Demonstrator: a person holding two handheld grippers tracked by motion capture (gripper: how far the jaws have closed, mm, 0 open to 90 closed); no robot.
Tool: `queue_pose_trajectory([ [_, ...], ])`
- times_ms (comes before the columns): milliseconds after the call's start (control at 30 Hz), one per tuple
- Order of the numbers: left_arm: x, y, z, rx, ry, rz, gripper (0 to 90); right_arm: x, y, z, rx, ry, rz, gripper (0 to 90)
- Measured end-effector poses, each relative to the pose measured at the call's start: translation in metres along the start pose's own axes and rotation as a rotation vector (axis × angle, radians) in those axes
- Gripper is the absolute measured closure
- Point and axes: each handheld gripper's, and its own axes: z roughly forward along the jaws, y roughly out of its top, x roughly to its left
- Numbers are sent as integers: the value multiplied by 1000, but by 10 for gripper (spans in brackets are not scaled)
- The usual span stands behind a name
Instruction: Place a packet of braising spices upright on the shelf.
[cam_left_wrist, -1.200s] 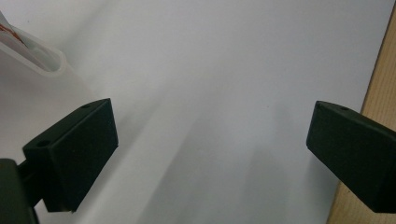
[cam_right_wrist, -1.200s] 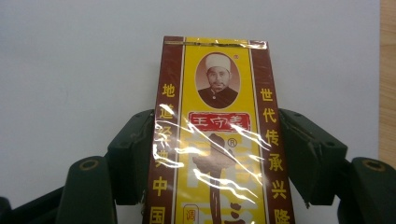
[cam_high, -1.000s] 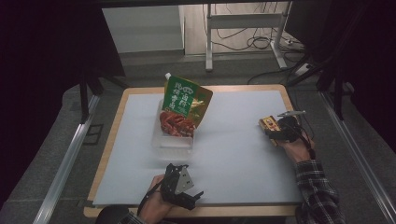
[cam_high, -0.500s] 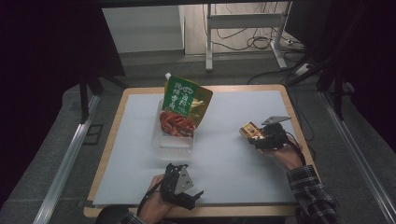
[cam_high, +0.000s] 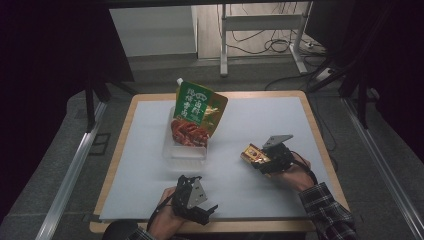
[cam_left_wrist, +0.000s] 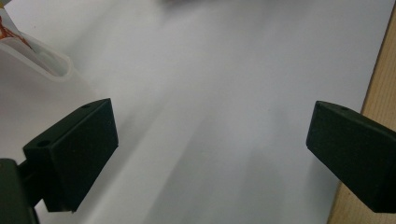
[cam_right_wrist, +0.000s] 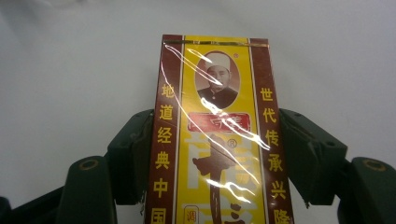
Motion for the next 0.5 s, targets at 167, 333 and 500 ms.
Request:
queue_pose_trajectory([
  [167, 0, 0, 0, 2, -2, 3, 19, -2, -3, 4, 24, -1, 0, 312],
  [333, 0, 0, 0, 1, 1, 1, 19, -4, -1, 2, -1, 8, 12, 273],
  [500, 0, 0, 0, 0, 1, 3, 19, -4, -1, 1, 2, 5, 21, 266],
])
